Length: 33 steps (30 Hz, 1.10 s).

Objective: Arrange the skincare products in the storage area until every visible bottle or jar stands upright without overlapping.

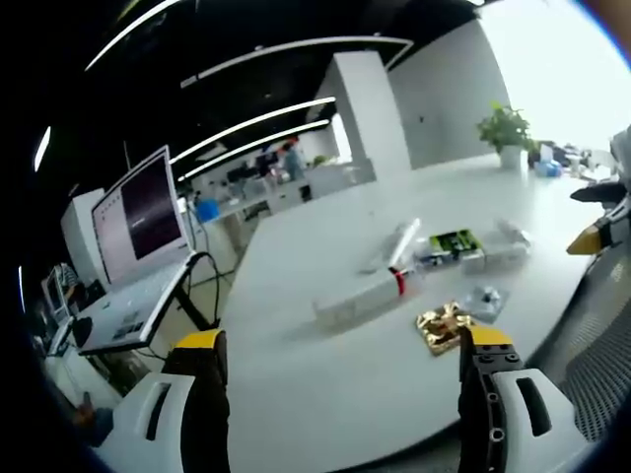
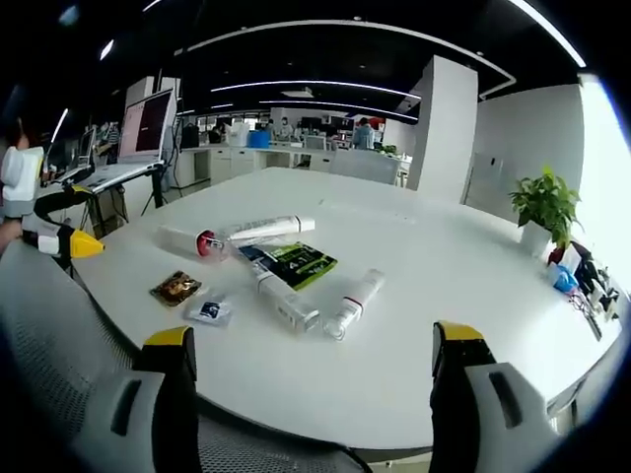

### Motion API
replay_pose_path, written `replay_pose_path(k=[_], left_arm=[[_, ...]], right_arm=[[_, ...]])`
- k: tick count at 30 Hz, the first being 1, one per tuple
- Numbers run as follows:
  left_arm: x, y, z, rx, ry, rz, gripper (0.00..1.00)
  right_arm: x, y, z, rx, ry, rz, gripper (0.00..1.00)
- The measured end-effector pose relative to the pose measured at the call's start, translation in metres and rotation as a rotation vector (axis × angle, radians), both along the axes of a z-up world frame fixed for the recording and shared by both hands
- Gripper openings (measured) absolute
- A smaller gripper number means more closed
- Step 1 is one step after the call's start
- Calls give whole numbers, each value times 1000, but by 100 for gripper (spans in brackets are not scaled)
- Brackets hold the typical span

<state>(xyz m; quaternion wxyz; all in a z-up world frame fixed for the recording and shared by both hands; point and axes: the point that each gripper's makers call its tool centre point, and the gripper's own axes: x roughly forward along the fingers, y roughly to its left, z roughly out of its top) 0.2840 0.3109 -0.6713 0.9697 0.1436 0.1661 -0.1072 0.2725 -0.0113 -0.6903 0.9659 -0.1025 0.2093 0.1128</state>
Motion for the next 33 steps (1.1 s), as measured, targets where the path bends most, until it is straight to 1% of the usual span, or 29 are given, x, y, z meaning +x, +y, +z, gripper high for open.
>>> replay_pose_path(k=[5, 12, 18, 21, 24, 27, 33], left_arm=[[0, 1, 2, -1, -11, 9, 96], [0, 2, 2, 4, -7, 15, 97], [0, 1, -1, 3, 9, 2, 97], [0, 0, 0, 1, 2, -1, 97], [0, 1, 0, -1, 1, 5, 97], [0, 3, 2, -11, -11, 13, 97], [0, 3, 0, -8, 2, 11, 97]], right_arm=[[1, 0, 2, 1, -10, 0, 100], [1, -1, 3, 0, -21, -2, 100], [1, -3, 3, -5, -21, -13, 100], [1, -3, 2, -6, -16, -14, 100], [1, -2, 4, -6, -23, -11, 100], [0, -1, 1, -10, -6, 0, 100], [1, -3, 0, -11, -8, -12, 100]])
